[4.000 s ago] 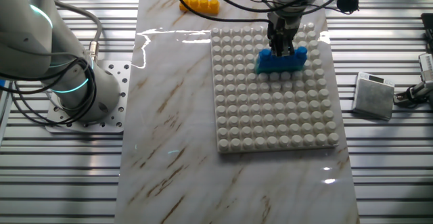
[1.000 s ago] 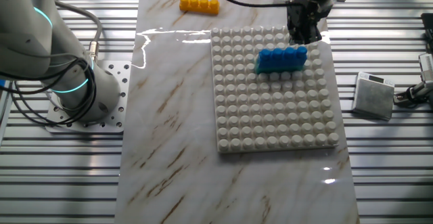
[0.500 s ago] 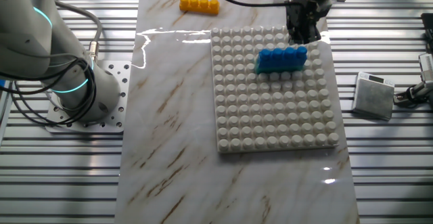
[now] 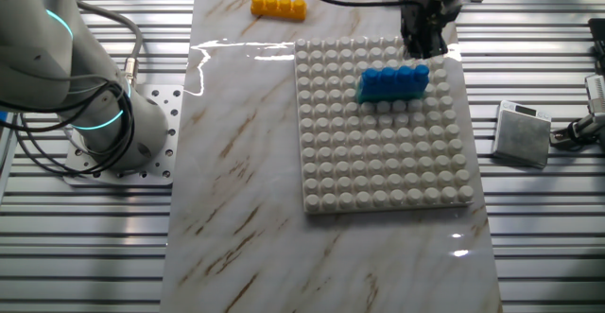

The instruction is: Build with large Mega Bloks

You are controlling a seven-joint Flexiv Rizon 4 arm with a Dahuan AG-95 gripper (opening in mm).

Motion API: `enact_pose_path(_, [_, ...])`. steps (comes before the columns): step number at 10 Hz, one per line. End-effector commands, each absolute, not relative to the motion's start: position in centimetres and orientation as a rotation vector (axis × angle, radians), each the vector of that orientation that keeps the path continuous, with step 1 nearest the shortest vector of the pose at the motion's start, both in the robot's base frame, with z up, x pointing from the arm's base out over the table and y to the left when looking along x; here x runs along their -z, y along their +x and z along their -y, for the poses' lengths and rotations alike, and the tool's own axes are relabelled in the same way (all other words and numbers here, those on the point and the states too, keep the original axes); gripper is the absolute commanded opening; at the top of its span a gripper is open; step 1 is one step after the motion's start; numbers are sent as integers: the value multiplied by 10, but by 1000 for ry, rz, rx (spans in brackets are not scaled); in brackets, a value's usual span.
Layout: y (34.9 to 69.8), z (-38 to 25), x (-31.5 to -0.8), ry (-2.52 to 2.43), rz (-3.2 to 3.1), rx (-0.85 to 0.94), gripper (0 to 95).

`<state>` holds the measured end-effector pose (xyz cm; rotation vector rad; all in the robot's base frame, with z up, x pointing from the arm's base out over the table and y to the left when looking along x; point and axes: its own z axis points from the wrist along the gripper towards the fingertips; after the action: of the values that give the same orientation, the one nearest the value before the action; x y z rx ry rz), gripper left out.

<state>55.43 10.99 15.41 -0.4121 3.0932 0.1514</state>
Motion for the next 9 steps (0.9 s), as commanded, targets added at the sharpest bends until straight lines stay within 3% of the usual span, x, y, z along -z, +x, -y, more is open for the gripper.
enact_pose_path(1, [568, -161, -144, -324, -3096, -181, 0])
enact_pose_path(5, [582, -229, -135, -164, -3108, -171, 0])
enact_pose_path(9, [583, -242, -133, -164, -3110, -168, 0])
